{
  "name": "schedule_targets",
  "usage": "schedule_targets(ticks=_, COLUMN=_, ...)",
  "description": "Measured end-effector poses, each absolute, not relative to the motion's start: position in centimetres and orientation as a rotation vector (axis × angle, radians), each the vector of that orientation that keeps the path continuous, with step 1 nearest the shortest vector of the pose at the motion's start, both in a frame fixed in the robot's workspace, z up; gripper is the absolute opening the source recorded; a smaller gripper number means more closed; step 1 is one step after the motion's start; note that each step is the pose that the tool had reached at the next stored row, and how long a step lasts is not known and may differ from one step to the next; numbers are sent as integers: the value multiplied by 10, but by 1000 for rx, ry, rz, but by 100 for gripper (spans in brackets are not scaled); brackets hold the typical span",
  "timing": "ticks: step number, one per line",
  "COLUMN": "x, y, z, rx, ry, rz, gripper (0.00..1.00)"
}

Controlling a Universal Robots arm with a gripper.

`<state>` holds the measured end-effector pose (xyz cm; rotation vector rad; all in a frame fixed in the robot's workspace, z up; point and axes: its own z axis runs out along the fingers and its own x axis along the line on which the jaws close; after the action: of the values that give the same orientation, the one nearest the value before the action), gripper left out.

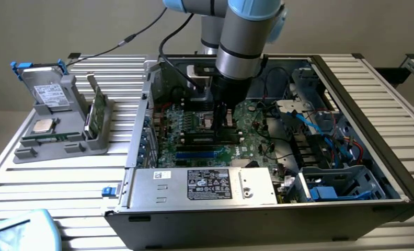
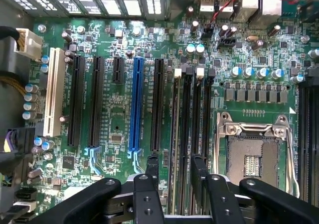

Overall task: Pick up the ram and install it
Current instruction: 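Insert the ram into the slot, then press down the ram until it locks into place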

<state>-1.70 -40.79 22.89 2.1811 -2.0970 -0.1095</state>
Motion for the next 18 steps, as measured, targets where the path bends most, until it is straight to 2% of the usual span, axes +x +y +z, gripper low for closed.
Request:
schedule_targets(ticks=6, x=-25, y=-408, z=243, rx=2187, ry=-2103, rz=-98, gripper=40)
schedule_targets(ticks=18, x=-25, y=-408, z=244, rx=2187, ry=-2103, rz=-97, gripper=40)
